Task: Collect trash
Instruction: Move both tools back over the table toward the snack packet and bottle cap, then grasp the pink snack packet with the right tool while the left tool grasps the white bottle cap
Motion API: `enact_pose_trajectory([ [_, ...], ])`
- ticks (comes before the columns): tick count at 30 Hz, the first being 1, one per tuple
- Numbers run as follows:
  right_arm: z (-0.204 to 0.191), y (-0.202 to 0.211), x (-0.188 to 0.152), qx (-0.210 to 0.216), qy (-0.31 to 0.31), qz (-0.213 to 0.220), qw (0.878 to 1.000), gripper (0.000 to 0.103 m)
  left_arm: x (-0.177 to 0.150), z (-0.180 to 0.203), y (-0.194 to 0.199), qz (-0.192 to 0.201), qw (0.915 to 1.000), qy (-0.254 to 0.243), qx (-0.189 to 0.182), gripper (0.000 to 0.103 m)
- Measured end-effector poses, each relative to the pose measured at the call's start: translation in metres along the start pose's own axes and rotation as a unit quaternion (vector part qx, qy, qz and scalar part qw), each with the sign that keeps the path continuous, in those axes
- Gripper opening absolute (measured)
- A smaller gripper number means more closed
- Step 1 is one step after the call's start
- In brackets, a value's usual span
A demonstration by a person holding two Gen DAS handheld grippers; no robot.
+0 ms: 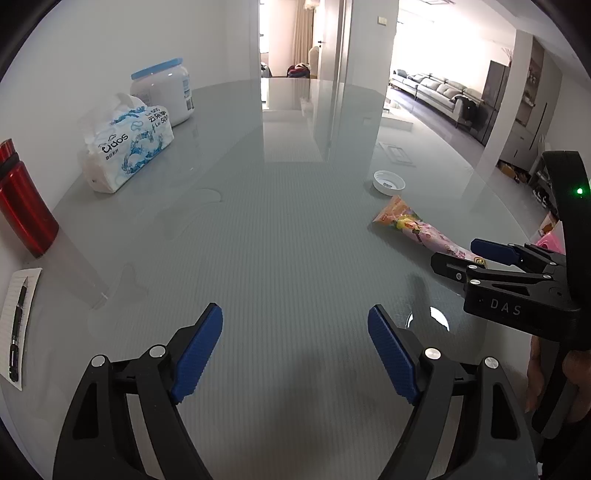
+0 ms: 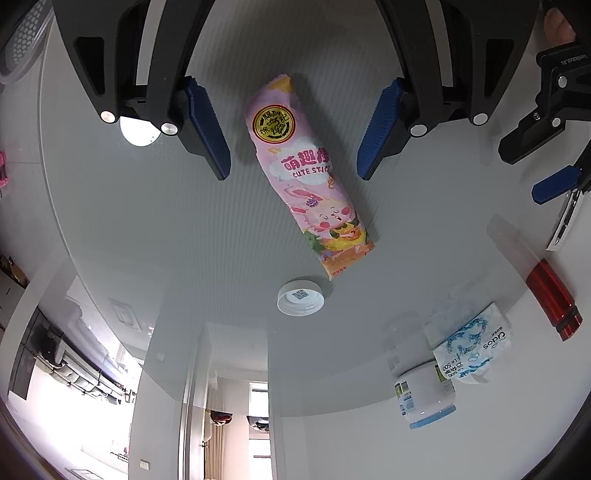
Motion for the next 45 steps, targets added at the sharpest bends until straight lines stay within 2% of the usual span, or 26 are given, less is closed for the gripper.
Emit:
enact_pose_trajectory([
  [6, -0.006, -0.007, 0.002, -0.014, 0.024, -0.006, 1.000, 0.067, 0.000, -0.001, -0.004, -0.004, 1.0000, 0.002, 0.000, 0.080],
  [9, -0.012, -0.008, 0.004, -0.020, 0.042, -0.004, 0.999, 0.058, 0.000, 0.000, -0.003, -0.003, 1.0000, 0.001, 0.001, 0.080],
  [11, -0.014, -0.007, 0.005, -0.018, 0.046, -0.003, 0.999, 0.043, 0.000, 0.000, -0.003, -0.003, 1.0000, 0.002, 0.002, 0.080],
  [12, -0.014, -0.007, 0.005, -0.017, 0.047, -0.001, 0.999, 0.039, 0.000, 0.000, -0.004, -0.003, 1.0000, 0.002, 0.001, 0.080],
  [19, -0.010, 0.007, -0.006, 0.026, 0.002, 0.021, 0.999, 0.031, 0.001, 0.010, -0.008, -0.006, 1.0000, -0.003, -0.001, 0.080],
  [24, 0.009, 0.035, -0.020, 0.020, -0.044, 0.049, 0.998, 0.030, 0.006, 0.022, -0.017, -0.011, 0.9999, -0.005, -0.007, 0.080],
  [33, 0.058, 0.083, -0.066, -0.009, -0.121, 0.073, 0.990, 0.030, 0.036, 0.081, -0.049, -0.005, 0.9995, -0.026, -0.018, 0.080],
  [38, 0.071, 0.108, -0.091, -0.016, -0.145, 0.082, 0.986, 0.030, 0.057, 0.107, -0.079, -0.010, 0.9997, -0.020, -0.013, 0.080],
  [41, 0.077, 0.120, -0.106, -0.024, -0.152, 0.080, 0.985, 0.030, 0.068, 0.116, -0.100, -0.008, 0.9997, -0.020, 0.007, 0.080],
  [45, 0.086, 0.130, -0.123, -0.028, -0.165, 0.081, 0.983, 0.030, 0.075, 0.118, -0.124, -0.033, 0.9994, -0.001, 0.009, 0.079],
])
Point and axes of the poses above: each gripper's, at about its wrist camera, not at the fingertips, and y roughly against the way its jaws point, z to its right, x to its top, the point moved 9 cm from there along -y, roughly the way its jaws point, and after that the axes turned 14 degrees about y, right-handed, at the moved point
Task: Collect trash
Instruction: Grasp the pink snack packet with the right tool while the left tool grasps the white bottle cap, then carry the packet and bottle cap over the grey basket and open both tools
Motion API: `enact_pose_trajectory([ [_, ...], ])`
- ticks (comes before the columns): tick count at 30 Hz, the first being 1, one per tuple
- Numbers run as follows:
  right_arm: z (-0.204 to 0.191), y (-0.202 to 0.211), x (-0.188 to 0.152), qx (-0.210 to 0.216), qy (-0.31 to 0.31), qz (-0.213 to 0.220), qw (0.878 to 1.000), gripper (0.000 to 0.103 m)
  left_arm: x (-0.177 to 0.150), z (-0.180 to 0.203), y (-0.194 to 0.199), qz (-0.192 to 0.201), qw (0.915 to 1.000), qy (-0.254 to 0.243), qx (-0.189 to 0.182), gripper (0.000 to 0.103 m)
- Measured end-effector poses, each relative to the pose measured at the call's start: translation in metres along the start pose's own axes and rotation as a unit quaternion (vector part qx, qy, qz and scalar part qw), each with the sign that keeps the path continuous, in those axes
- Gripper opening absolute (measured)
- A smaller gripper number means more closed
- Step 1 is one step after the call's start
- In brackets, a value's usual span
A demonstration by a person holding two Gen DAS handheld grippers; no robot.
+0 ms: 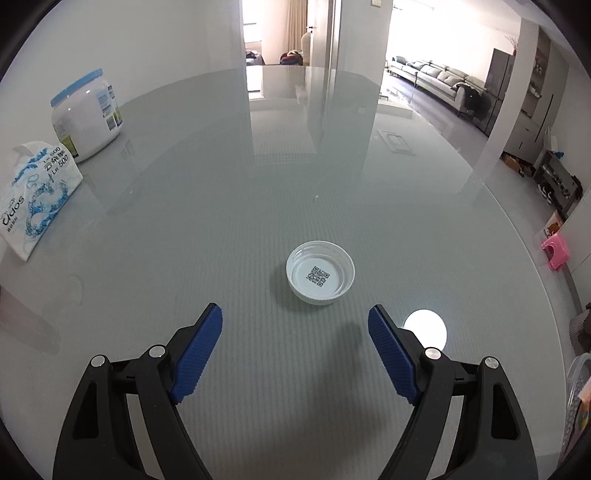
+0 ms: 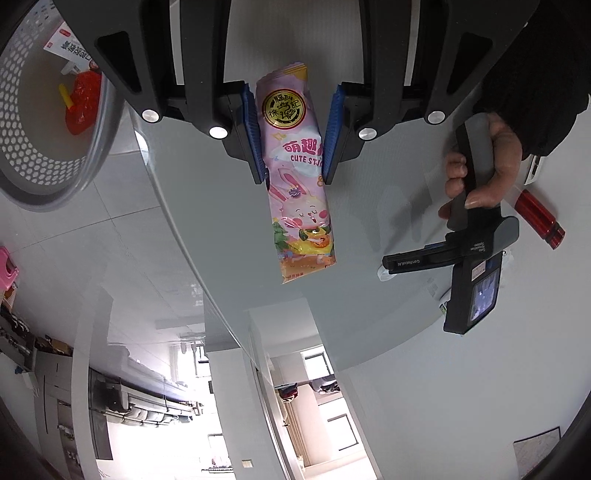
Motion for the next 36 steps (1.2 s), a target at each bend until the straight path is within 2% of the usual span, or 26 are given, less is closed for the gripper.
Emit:
enact_pose_trajectory([
  [5, 0.017, 0.007, -0.011, -0.006, -0.018, -0.001, 1.000, 0.030, 0.009, 0.004, -0.008, 0.007, 0.9999, -0.005, 0.014, 0.075],
  [7, 0.019, 0.008, -0.013, -0.006, -0.022, 0.000, 1.000, 0.030, 0.012, 0.006, -0.009, 0.008, 0.9999, -0.005, 0.010, 0.070],
  [10, 0.021, 0.011, -0.014, -0.006, -0.024, 0.004, 1.000, 0.030, 0.013, 0.011, -0.007, 0.013, 0.9999, -0.009, 0.002, 0.049],
  [11, 0.023, 0.012, -0.013, -0.006, -0.025, 0.005, 1.000, 0.030, 0.011, 0.013, -0.005, 0.014, 0.9998, -0.012, -0.002, 0.039],
  [17, 0.025, 0.013, -0.016, -0.005, -0.032, 0.008, 0.999, 0.030, -0.004, 0.016, 0.008, 0.007, 0.9995, -0.022, -0.019, 0.039],
  [23, 0.041, 0.027, -0.030, -0.014, -0.046, 0.007, 0.999, 0.030, -0.039, 0.036, 0.060, 0.019, 0.9962, -0.066, -0.053, 0.039],
  [29, 0.071, 0.066, -0.052, -0.046, -0.075, 0.016, 0.996, 0.030, -0.089, 0.093, 0.119, 0.028, 0.9838, -0.138, -0.112, 0.039],
  [36, 0.129, 0.120, -0.099, -0.107, -0.125, 0.018, 0.986, 0.030, -0.168, 0.185, 0.167, 0.007, 0.9557, -0.222, -0.192, 0.039],
])
Point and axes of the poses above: each gripper's, at about its wrist camera, not at the fingertips, and y roughly against the way its jaws point, z to its right, x to its top, the point moved 9 cm from there along -y, roughly the way its jaws point, and after that the axes turned 14 degrees about y, right-handed, at the moved point
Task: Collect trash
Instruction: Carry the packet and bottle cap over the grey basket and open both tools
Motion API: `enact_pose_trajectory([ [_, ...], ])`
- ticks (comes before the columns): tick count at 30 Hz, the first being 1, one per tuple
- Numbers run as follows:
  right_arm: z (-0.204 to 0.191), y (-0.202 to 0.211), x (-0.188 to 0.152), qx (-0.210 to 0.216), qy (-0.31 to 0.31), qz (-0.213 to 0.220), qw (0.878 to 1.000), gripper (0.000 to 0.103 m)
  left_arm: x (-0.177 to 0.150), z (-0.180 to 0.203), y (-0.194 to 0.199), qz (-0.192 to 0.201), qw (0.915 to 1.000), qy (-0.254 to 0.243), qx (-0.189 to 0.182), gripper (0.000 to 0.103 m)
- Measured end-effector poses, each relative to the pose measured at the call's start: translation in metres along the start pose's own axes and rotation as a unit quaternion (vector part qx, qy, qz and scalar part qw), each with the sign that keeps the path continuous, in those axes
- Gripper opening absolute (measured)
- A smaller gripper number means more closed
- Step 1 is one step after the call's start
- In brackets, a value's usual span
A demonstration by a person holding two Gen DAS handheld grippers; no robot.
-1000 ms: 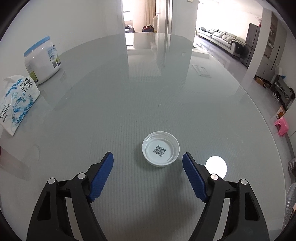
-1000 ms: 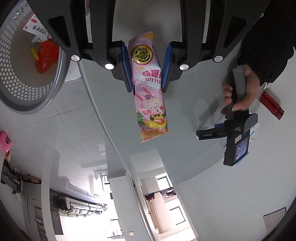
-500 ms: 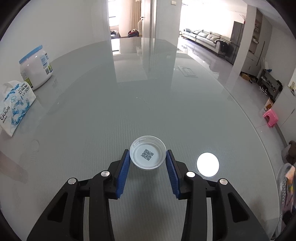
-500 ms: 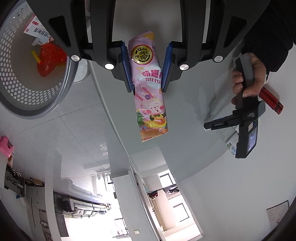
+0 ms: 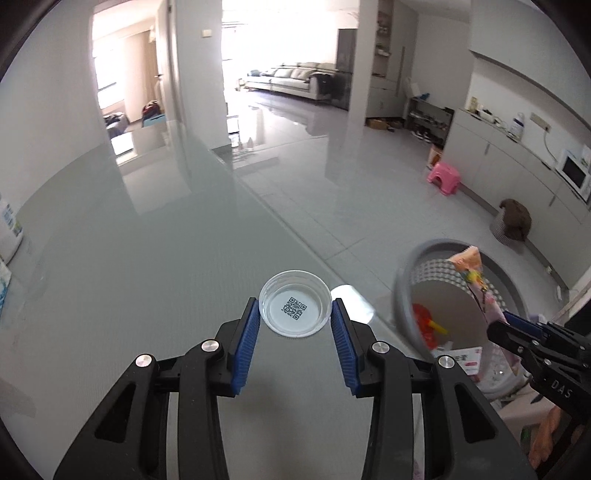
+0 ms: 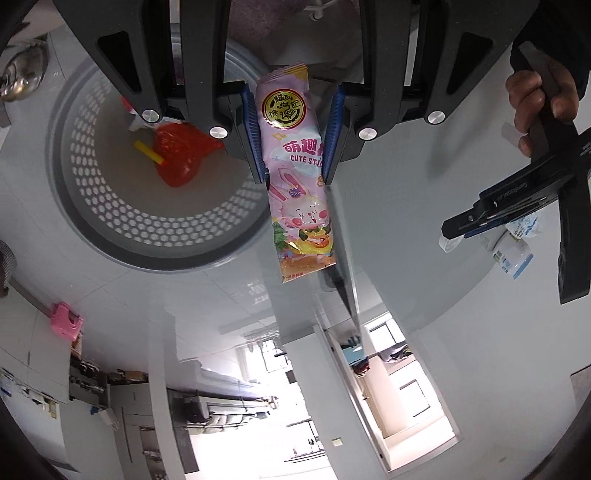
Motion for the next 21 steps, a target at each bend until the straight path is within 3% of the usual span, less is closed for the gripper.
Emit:
enact_pose_trajectory([
  [5, 0.046, 0.018, -0.024, -0.032, -0.041, -0.002, 0.999, 0.030, -0.027, 0.071, -0.015, -0.029, 0.9979, -0.041, -0.041, 0.039],
  [9, 0.066, 0.022, -0.039, -0.050, -0.057, -0.006, 0.997, 0.030, -0.041, 0.113, -0.029, -0.044, 0.9956, -0.064, -0.052, 0.039],
  [21, 0.092, 0.015, -0.046, -0.050, -0.080, -0.008, 0.996, 0.031, -0.051, 0.134, -0.057, -0.067, 0.9949, -0.063, -0.042, 0.040],
])
Point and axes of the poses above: each gripper's, at about its wrist camera, not at the fingertips, and y roughly against the way its jaws point, z to its right, x to its top, the point moved 9 cm from there along -y, roughly the way its jaws point, and after that the axes turned 14 degrees about y, right-handed, at the moved point
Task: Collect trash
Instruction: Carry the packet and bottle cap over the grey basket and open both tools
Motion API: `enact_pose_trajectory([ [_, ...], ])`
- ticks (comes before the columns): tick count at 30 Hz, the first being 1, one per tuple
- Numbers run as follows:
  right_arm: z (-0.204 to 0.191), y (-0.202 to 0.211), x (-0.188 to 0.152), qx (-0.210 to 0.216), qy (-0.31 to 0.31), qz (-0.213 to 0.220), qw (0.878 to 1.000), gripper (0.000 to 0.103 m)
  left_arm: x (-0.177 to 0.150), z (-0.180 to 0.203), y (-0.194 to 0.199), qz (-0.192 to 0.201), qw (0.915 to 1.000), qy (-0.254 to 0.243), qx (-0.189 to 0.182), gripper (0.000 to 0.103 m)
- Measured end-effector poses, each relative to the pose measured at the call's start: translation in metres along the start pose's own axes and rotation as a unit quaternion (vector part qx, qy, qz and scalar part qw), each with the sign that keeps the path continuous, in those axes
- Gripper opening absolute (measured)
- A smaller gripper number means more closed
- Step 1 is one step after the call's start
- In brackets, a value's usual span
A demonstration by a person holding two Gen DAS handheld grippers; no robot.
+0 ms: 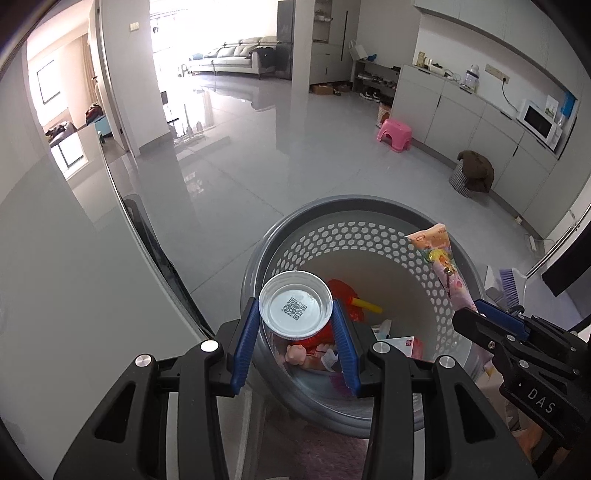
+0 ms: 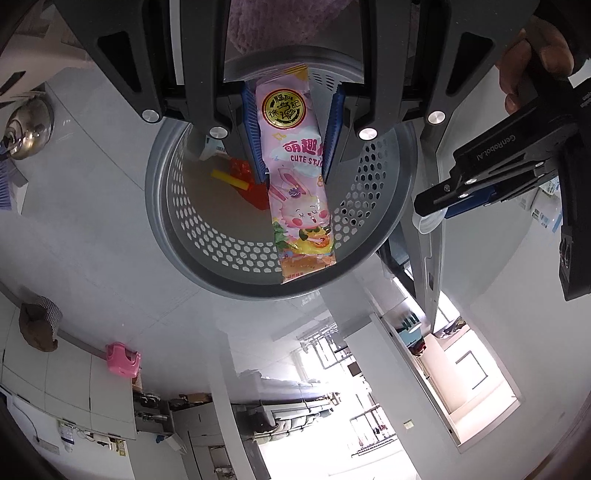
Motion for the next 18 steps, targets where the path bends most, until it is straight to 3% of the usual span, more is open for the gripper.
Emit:
enact_pose_trajectory([
  [4, 0.003, -0.001, 0.004, -0.002, 0.000, 0.005, 1.000, 0.033, 0.002, -0.003, 0.002, 0.002, 1.0000, -0.002, 0.005, 0.040],
  [7, 0.004, 0.001, 0.006, -0.005, 0.002, 0.013, 1.000, 0.041, 0.003, -0.002, 0.004, 0.006, 0.9999, 0.001, 0.009, 0.059],
  [10, 0.005, 0.003, 0.006, -0.005, 0.000, 0.018, 1.000, 0.049, 0.004, -0.004, 0.007, 0.009, 0.9999, 0.004, 0.009, 0.060],
  [18, 0.002, 0.010, 0.005, -0.011, -0.001, 0.022, 1.000, 0.053, 0.007, -0.002, 0.017, 0.021, 0.9997, 0.004, 0.008, 0.066],
])
Point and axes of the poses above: each gripper's, at about its wrist camera, not at the fingertips, and y roughly against the way its jaws point, z to its right, x to its top, the point moved 9 cm from there along -y, roughly the way its jaws point, and after that the axes turned 14 degrees about y, right-handed, at the moved point
